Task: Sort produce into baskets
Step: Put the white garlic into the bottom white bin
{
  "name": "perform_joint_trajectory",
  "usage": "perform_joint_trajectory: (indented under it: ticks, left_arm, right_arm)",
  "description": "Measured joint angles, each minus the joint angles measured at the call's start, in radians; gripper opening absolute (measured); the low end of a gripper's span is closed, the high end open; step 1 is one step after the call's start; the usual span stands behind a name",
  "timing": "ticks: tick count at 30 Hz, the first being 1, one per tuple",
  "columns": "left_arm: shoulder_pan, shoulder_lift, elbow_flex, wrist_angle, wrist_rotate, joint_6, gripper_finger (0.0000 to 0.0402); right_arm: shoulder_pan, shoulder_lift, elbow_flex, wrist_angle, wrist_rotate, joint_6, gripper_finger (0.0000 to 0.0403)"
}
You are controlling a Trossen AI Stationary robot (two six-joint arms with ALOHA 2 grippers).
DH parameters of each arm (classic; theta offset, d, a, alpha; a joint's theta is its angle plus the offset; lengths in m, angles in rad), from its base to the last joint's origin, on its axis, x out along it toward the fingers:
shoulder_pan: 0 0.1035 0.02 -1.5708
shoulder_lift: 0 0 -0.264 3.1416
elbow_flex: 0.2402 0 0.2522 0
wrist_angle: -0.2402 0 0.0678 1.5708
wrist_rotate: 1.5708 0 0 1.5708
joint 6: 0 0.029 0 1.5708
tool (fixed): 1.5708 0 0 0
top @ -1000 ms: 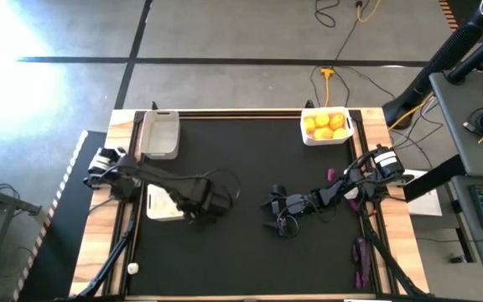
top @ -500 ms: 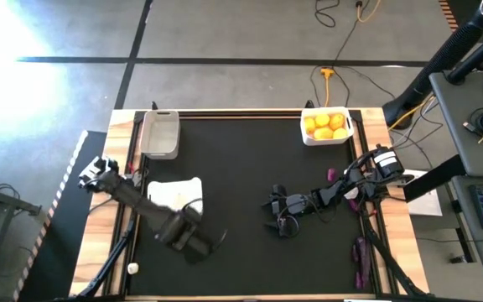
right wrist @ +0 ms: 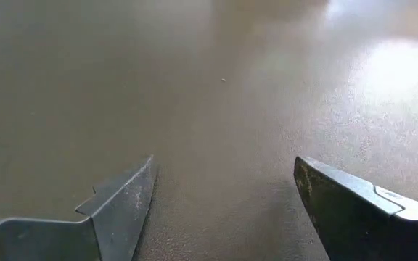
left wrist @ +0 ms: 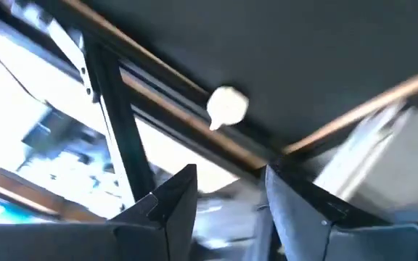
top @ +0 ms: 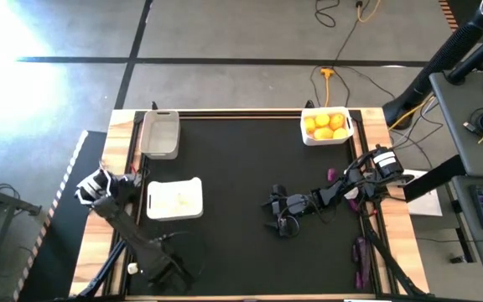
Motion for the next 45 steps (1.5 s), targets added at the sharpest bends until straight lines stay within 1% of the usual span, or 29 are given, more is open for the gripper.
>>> perform_joint_trajectory:
  ticks: [1, 6, 12, 15, 19, 22, 25, 29, 34, 41, 45]
  left_arm:
    - [-0.010, 0.010, -0.009, 0.000, 0.006, 0.060, 0.0145]
    - [-0.051, 0.077, -0.046, 0.009, 0.008, 0.233, 0.0130]
    - [-0.074, 0.148, -0.067, 0.008, 0.011, 0.311, 0.0133]
    - [-0.090, 0.164, -0.066, 0.009, 0.011, 0.301, 0.0148]
    - [-0.110, 0.171, -0.070, 0.029, 0.000, 0.256, 0.0178]
    - [-0.126, 0.170, -0.095, 0.073, -0.002, 0.251, 0.0201]
    - [-0.130, 0.168, -0.133, 0.113, 0.018, 0.250, 0.0216]
    - [-0.127, 0.163, -0.186, 0.178, 0.026, 0.268, 0.0221]
    - [-0.124, 0.129, -0.256, 0.293, 0.096, 0.250, 0.0221]
    - [-0.105, 0.057, -0.322, 0.328, 0.104, 0.252, 0.0221]
    - [-0.091, 0.027, -0.363, 0.410, 0.131, 0.253, 0.0220]
  right_arm:
    - [0.000, 0.000, 0.000, 0.000, 0.000, -0.006, 0.0325]
    - [0.000, 0.000, 0.000, 0.004, 0.000, -0.012, 0.0325]
    - [0.000, 0.000, 0.000, 0.015, 0.000, -0.021, 0.0325]
    - [0.000, 0.000, 0.001, 0.016, 0.000, -0.021, 0.0325]
    - [0.000, 0.000, 0.001, 0.019, 0.000, -0.028, 0.0325]
    - [0.000, 0.000, 0.002, 0.020, 0.000, -0.031, 0.0325]
    - [0.000, 0.000, 0.002, 0.020, 0.000, -0.036, 0.0325]
    - [0.000, 0.000, 0.002, 0.024, 0.000, -0.048, 0.0325]
    - [0.000, 0.000, 0.002, 0.026, 0.000, -0.059, 0.0325]
    - [0.000, 0.000, 0.003, 0.027, 0.000, -0.066, 0.0325]
    - [0.000, 0.000, 0.003, 0.027, 0.000, -0.070, 0.0325]
